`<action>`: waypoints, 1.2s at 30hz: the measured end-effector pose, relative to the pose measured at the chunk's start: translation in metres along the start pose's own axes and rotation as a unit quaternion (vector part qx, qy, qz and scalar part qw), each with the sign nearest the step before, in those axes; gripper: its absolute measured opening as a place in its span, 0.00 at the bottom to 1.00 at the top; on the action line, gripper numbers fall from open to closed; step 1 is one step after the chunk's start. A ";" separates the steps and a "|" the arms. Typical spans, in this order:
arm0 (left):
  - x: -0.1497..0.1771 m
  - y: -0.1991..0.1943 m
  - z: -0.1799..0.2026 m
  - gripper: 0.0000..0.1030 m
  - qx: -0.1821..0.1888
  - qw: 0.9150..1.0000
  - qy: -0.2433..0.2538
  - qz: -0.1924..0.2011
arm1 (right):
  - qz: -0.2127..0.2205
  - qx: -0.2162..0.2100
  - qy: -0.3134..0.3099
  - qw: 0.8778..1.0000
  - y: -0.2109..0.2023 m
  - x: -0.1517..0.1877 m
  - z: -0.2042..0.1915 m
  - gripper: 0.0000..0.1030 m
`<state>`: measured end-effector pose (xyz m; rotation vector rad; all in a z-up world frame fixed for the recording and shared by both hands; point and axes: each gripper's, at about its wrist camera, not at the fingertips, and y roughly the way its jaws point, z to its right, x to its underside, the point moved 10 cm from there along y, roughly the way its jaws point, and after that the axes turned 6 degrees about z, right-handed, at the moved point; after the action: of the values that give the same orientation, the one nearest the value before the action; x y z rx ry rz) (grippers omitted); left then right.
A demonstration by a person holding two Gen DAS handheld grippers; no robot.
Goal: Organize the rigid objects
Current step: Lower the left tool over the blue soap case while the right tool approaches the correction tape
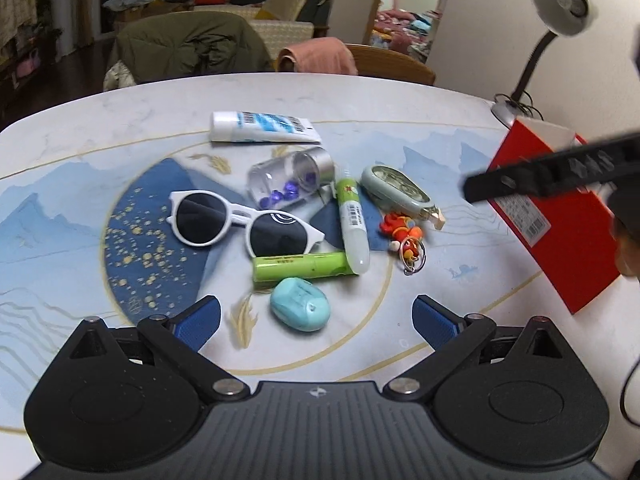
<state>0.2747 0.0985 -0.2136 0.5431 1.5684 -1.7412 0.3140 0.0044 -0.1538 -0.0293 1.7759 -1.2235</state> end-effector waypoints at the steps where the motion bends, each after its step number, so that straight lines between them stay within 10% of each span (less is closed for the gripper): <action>1: 0.001 0.003 0.001 1.00 0.003 1.000 0.004 0.000 | -0.003 0.002 0.001 1.000 0.006 -0.002 0.001 0.94; 18: 0.010 0.029 -0.009 0.98 -0.017 1.000 0.005 0.006 | -0.052 0.008 0.000 0.999 0.079 -0.003 0.004 0.74; 31: 0.005 0.025 -0.011 0.52 -0.046 0.999 0.011 0.016 | -0.061 0.008 0.001 0.998 0.100 -0.002 0.000 0.58; 36: 0.006 0.023 -0.013 0.49 -0.058 0.998 0.007 0.011 | -0.056 0.003 0.001 0.998 0.100 -0.004 -0.002 0.47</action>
<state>0.2863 0.1094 -0.2357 0.5136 1.6566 -1.6218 0.3600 0.0578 -0.2245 -0.1264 1.7932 -1.3087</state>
